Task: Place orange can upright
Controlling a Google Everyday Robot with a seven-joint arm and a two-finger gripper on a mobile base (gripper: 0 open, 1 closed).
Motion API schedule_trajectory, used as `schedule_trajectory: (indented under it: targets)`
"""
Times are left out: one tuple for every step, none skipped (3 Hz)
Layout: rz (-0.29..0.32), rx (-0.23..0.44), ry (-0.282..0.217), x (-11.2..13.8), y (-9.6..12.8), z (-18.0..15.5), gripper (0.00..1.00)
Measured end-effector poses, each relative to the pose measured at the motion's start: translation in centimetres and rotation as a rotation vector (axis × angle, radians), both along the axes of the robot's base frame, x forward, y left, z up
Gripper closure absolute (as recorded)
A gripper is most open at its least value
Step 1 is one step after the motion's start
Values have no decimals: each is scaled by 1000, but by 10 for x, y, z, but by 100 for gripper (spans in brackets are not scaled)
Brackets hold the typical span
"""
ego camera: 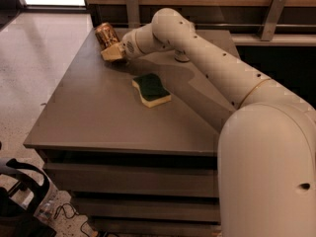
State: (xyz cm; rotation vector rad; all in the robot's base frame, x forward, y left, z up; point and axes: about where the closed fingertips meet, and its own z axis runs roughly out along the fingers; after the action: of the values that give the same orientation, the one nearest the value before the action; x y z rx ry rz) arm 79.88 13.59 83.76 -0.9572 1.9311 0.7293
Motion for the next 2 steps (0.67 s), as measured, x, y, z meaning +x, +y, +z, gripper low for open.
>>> schedule_trajectory:
  targets:
    - [0,0,0,0,0,0,100]
    - [24,-43,22,3,11,-6,100]
